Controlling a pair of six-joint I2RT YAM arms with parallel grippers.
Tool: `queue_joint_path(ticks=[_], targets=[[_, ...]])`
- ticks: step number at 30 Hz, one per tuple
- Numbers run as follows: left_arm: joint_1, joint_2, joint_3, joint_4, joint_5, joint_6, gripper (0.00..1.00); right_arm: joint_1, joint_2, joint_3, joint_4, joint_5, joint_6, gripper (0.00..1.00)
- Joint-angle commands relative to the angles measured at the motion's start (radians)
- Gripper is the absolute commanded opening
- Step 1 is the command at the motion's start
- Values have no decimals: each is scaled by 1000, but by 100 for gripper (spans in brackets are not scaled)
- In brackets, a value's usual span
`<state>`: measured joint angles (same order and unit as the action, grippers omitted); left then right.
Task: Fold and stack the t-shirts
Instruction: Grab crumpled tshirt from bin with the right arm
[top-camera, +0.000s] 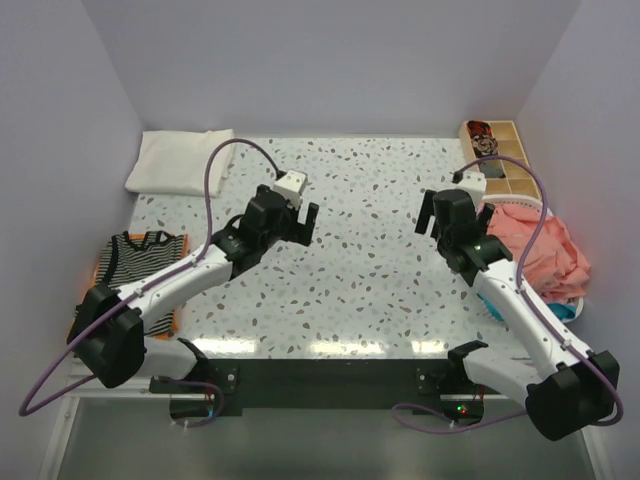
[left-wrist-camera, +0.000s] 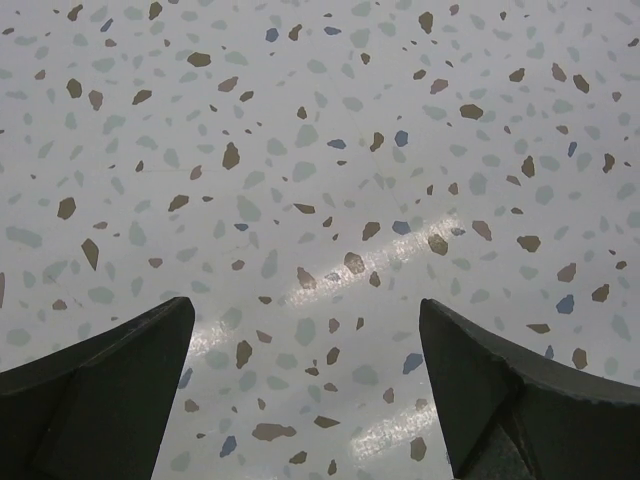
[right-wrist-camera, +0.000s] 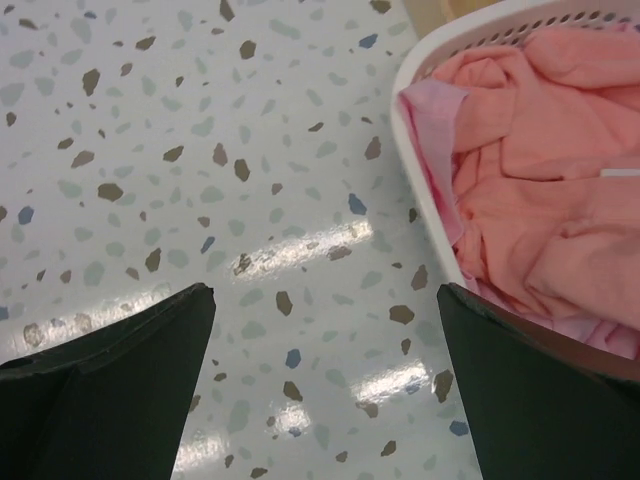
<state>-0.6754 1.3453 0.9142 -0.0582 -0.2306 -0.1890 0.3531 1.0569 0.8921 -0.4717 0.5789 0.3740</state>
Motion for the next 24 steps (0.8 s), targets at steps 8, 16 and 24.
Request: queue_joint_path(ticks=[8, 16, 24], targets=[[132, 46, 92, 92, 178, 0, 100, -5, -69, 35, -26, 406, 36, 99], [143, 37, 84, 86, 174, -9, 100, -5, -55, 27, 85, 101, -53, 99], [143, 22, 78, 77, 169, -17, 100, -5, 37, 71, 34, 38, -66, 99]])
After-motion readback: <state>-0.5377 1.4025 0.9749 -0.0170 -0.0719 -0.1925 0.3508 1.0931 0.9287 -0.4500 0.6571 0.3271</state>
